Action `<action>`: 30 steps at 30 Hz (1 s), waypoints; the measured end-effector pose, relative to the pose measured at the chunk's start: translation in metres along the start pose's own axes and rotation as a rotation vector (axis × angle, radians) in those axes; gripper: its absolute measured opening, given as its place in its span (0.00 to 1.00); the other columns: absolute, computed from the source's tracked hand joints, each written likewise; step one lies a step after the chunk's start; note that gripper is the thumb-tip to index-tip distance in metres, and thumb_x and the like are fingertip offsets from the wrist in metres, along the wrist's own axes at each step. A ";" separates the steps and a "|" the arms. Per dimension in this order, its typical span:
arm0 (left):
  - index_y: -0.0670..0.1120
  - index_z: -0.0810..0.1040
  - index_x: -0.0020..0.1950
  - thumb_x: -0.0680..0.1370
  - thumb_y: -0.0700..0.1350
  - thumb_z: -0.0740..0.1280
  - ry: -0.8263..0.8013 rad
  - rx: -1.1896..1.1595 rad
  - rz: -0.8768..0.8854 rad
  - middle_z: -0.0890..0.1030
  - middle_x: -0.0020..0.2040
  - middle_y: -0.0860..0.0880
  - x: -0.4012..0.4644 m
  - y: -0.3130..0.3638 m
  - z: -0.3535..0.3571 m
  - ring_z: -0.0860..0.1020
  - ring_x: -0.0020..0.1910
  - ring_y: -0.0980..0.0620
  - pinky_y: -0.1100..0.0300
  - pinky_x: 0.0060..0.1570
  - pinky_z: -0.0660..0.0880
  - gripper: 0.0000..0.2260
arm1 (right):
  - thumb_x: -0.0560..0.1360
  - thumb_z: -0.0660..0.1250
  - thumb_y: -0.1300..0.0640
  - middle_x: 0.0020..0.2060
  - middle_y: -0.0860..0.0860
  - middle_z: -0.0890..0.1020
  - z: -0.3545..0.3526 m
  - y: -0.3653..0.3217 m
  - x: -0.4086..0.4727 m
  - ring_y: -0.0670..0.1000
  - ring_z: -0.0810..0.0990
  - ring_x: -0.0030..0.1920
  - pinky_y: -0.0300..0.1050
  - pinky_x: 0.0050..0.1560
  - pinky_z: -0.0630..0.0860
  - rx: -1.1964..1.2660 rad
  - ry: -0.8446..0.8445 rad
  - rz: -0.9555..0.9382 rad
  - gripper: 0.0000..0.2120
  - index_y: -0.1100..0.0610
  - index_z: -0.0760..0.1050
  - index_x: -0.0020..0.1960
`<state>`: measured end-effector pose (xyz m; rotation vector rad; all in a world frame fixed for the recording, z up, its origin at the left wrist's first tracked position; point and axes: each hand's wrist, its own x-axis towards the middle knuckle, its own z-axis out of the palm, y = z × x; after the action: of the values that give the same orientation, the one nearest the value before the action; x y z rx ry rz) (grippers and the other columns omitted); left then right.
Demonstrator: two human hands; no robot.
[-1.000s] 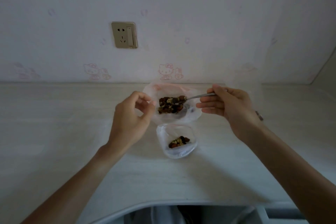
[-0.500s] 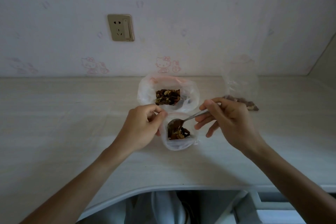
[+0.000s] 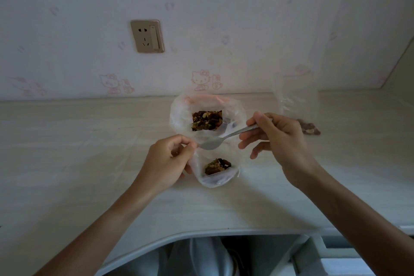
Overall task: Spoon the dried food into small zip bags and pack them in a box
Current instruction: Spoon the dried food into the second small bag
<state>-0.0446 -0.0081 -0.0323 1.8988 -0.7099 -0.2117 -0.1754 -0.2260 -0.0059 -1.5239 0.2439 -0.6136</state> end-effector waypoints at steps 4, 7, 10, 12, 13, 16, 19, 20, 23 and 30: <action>0.54 0.84 0.44 0.81 0.61 0.68 0.043 0.052 0.001 0.81 0.28 0.49 0.012 -0.003 -0.013 0.80 0.28 0.55 0.58 0.33 0.76 0.13 | 0.85 0.62 0.53 0.42 0.64 0.87 0.000 0.004 0.017 0.62 0.87 0.39 0.47 0.31 0.81 0.160 0.076 0.226 0.16 0.65 0.80 0.52; 0.52 0.80 0.42 0.76 0.66 0.69 0.234 0.111 -0.047 0.81 0.29 0.50 0.035 -0.010 -0.021 0.78 0.28 0.56 0.57 0.35 0.73 0.17 | 0.85 0.62 0.52 0.43 0.62 0.87 0.001 0.007 0.032 0.60 0.88 0.40 0.46 0.32 0.82 0.145 0.083 0.228 0.16 0.64 0.81 0.54; 0.52 0.76 0.50 0.74 0.70 0.69 0.290 0.205 -0.187 0.83 0.41 0.51 0.059 -0.014 -0.024 0.82 0.42 0.52 0.56 0.41 0.73 0.22 | 0.85 0.63 0.51 0.42 0.59 0.88 0.006 0.010 0.046 0.59 0.88 0.40 0.46 0.32 0.83 0.056 0.102 0.193 0.16 0.62 0.82 0.53; 0.50 0.75 0.55 0.72 0.74 0.67 0.188 0.250 -0.265 0.83 0.47 0.52 0.071 -0.016 -0.020 0.84 0.47 0.50 0.53 0.48 0.77 0.29 | 0.84 0.64 0.51 0.40 0.58 0.88 0.010 0.013 0.053 0.59 0.88 0.38 0.46 0.30 0.82 -0.042 0.116 0.148 0.15 0.62 0.83 0.50; 0.50 0.76 0.55 0.71 0.75 0.67 0.142 0.243 -0.278 0.84 0.47 0.52 0.074 -0.017 -0.017 0.84 0.47 0.50 0.52 0.49 0.79 0.30 | 0.84 0.65 0.51 0.38 0.57 0.88 0.011 0.015 0.057 0.59 0.88 0.36 0.46 0.30 0.82 -0.104 0.111 0.127 0.15 0.61 0.83 0.49; 0.53 0.78 0.56 0.69 0.71 0.71 0.051 0.221 -0.215 0.85 0.50 0.55 0.076 -0.017 -0.007 0.84 0.49 0.53 0.51 0.52 0.81 0.26 | 0.82 0.67 0.50 0.37 0.56 0.88 0.012 0.020 0.063 0.59 0.88 0.35 0.47 0.30 0.83 -0.200 0.071 0.129 0.15 0.60 0.83 0.48; 0.54 0.77 0.59 0.70 0.59 0.76 0.006 0.279 -0.115 0.84 0.52 0.57 0.072 -0.022 -0.001 0.82 0.53 0.53 0.50 0.54 0.80 0.21 | 0.81 0.70 0.48 0.39 0.58 0.88 0.007 0.019 0.066 0.61 0.88 0.38 0.46 0.32 0.83 -0.131 0.019 0.197 0.16 0.61 0.84 0.48; 0.53 0.77 0.60 0.71 0.56 0.76 -0.003 0.277 -0.096 0.83 0.52 0.56 0.070 -0.024 0.000 0.82 0.53 0.53 0.49 0.55 0.80 0.21 | 0.80 0.71 0.48 0.40 0.59 0.88 0.005 0.019 0.067 0.61 0.88 0.39 0.46 0.33 0.84 -0.097 0.003 0.219 0.16 0.61 0.84 0.49; 0.54 0.78 0.60 0.67 0.64 0.76 -0.012 0.233 -0.063 0.84 0.51 0.57 0.064 -0.029 0.002 0.82 0.52 0.54 0.48 0.55 0.81 0.26 | 0.78 0.73 0.47 0.42 0.61 0.88 0.000 0.017 0.067 0.61 0.89 0.42 0.45 0.37 0.84 -0.023 -0.020 0.249 0.17 0.63 0.84 0.50; 0.60 0.77 0.51 0.58 0.74 0.72 0.022 0.220 -0.040 0.84 0.44 0.62 0.060 -0.030 0.006 0.81 0.45 0.62 0.62 0.43 0.77 0.28 | 0.78 0.71 0.47 0.41 0.62 0.88 0.001 0.011 0.069 0.60 0.89 0.42 0.47 0.39 0.85 -0.084 -0.040 0.239 0.19 0.65 0.83 0.49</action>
<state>0.0123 -0.0380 -0.0513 2.1227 -0.7033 -0.1421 -0.1153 -0.2619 -0.0012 -1.5579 0.4185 -0.3865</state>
